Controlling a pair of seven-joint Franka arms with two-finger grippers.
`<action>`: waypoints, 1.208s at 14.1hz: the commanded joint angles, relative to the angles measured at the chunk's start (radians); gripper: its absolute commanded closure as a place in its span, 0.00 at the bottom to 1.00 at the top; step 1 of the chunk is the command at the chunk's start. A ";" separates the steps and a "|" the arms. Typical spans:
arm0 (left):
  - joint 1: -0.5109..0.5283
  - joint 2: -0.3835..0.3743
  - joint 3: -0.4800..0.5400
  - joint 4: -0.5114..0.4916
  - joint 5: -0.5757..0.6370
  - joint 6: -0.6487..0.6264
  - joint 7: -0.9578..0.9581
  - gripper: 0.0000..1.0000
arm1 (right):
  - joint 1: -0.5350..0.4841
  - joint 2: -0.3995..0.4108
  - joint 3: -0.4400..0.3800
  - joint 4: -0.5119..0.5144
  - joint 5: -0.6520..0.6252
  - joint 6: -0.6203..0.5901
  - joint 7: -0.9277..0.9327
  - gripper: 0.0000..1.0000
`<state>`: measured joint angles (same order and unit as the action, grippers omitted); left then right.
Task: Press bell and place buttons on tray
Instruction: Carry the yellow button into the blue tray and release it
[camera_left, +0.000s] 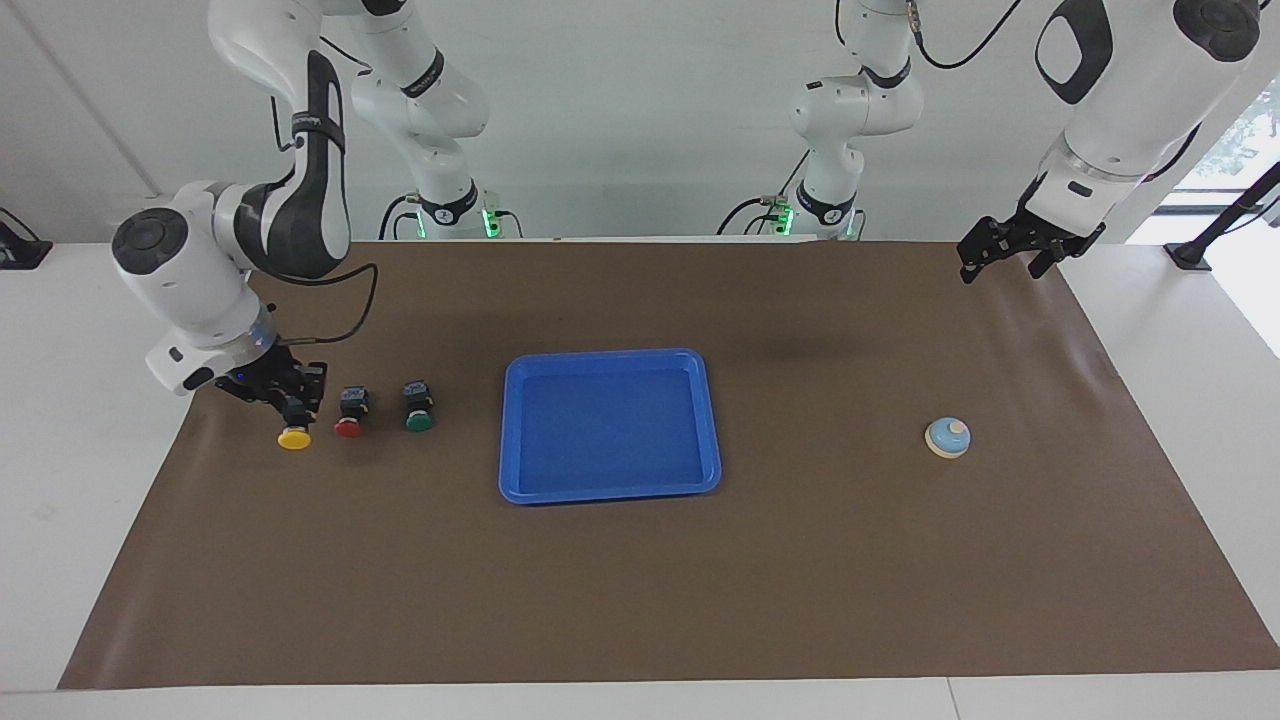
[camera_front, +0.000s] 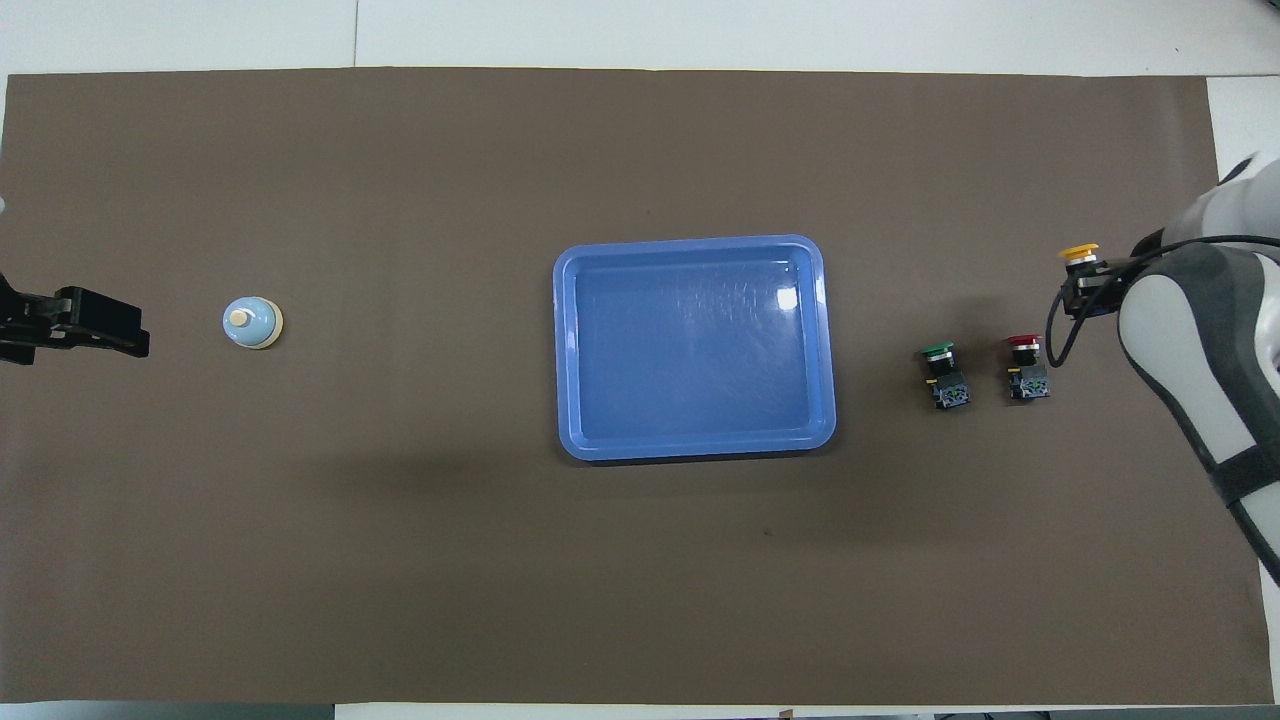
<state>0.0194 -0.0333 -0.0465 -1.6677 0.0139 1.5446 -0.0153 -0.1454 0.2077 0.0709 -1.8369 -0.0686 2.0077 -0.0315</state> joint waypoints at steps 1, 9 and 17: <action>-0.001 -0.010 0.002 0.003 0.008 -0.018 -0.011 0.00 | 0.133 0.029 0.000 0.030 -0.019 0.000 0.184 1.00; -0.001 -0.010 0.002 0.003 0.008 -0.018 -0.011 0.00 | 0.423 0.179 0.001 0.134 0.083 0.033 0.484 1.00; -0.001 -0.010 0.002 0.003 0.008 -0.018 -0.011 0.00 | 0.457 0.182 0.001 0.025 0.122 0.089 0.518 1.00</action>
<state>0.0194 -0.0335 -0.0465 -1.6677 0.0139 1.5439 -0.0155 0.3096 0.4139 0.0749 -1.7722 0.0350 2.0805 0.4718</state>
